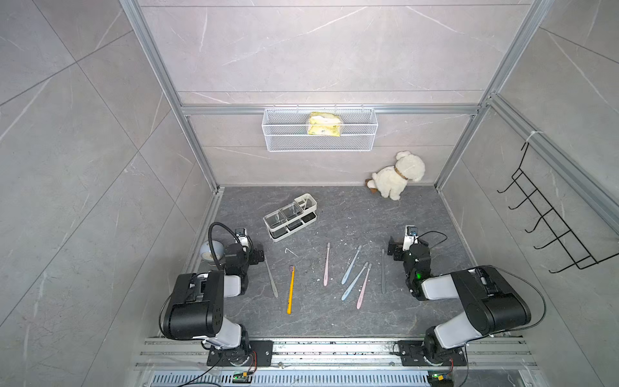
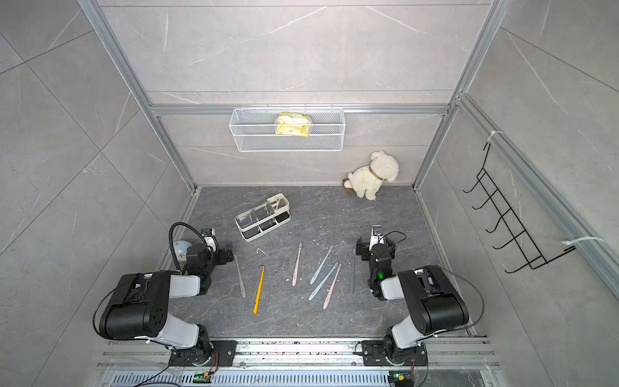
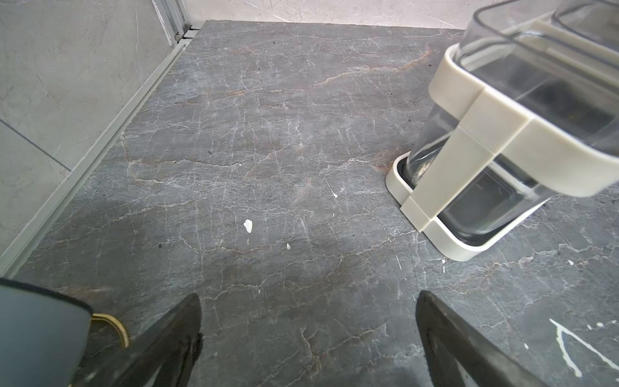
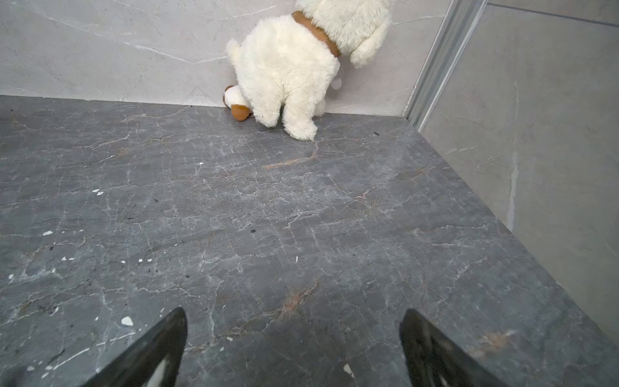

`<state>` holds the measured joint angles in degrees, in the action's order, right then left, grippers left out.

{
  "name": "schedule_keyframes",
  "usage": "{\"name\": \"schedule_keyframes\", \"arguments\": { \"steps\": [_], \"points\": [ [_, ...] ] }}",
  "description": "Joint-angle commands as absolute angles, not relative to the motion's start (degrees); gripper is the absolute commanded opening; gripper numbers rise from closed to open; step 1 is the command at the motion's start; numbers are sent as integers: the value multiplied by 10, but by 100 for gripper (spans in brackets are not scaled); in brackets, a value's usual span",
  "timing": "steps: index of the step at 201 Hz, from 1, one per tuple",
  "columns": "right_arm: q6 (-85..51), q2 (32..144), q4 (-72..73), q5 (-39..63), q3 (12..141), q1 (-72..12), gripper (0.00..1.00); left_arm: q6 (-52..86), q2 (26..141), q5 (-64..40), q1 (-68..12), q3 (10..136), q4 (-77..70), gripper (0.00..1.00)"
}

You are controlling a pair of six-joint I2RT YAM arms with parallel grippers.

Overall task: Place the toothbrush into the toothbrush holder
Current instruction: Move the toothbrush holder to the center of the board.

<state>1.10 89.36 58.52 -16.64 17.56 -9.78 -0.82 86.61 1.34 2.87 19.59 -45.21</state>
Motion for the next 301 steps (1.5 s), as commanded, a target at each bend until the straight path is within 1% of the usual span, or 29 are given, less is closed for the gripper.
{"name": "schedule_keyframes", "arguments": {
  "steps": [1, 101, 112, 118, 124, 133, 141, 151, 162, 170, 178, 187, 200, 222, 240, 264, 301],
  "points": [
    [7, 887, 581, -160, 184, -96, 100, -1, 858, 14, 29, 211, -474, 100],
    [3, 885, 572, -157, 188, -93, 100, -1, 857, 14, 30, 210, -475, 100],
    [13, 863, 562, -149, 183, -99, 100, 3, 849, 47, 27, 219, -465, 100],
    [30, 838, 557, -141, 178, -105, 100, 5, 832, 62, 24, 235, -420, 100],
    [52, 793, 485, -178, 197, -139, 100, 15, 808, 100, 15, 259, -345, 100],
    [54, 733, 296, -222, 277, -181, 100, 73, 777, 195, 2, 328, -187, 100],
    [15, 720, 122, -246, 362, -191, 100, 101, 764, 218, 2, 380, -90, 100],
    [-71, 739, -39, -285, 463, -193, 100, 112, 753, 215, 0, 424, -31, 100],
    [-126, 782, -190, -283, 545, -194, 100, 137, 741, 192, -2, 462, 20, 100],
    [-160, 816, -259, -268, 594, -195, 100, 156, 734, 166, -3, 490, 48, 100],
    [-185, 842, -311, -242, 626, -201, 100, 178, 737, 140, -3, 525, 86, 100],
    [-199, 864, -335, -213, 637, -212, 100, 192, 752, 114, -3, 574, 132, 100],
    [-209, 875, -331, -148, 631, -230, 100, 199, 793, 54, -3, 652, 186, 100],
    [-246, 867, -284, -42, 604, -246, 100, 190, 895, -94, -4, 784, 225, 100],
    [-276, 856, -245, 31, 590, -252, 100, 182, 996, -158, -11, 901, 270, 99],
    [-298, 846, -231, 70, 590, -266, 100, 186, 1107, -215, -23, 998, 277, 97],
    [-298, 842, -245, 98, 597, -277, 100, 213, 1226, -284, -47, 1093, 266, 96]
  ]
}}
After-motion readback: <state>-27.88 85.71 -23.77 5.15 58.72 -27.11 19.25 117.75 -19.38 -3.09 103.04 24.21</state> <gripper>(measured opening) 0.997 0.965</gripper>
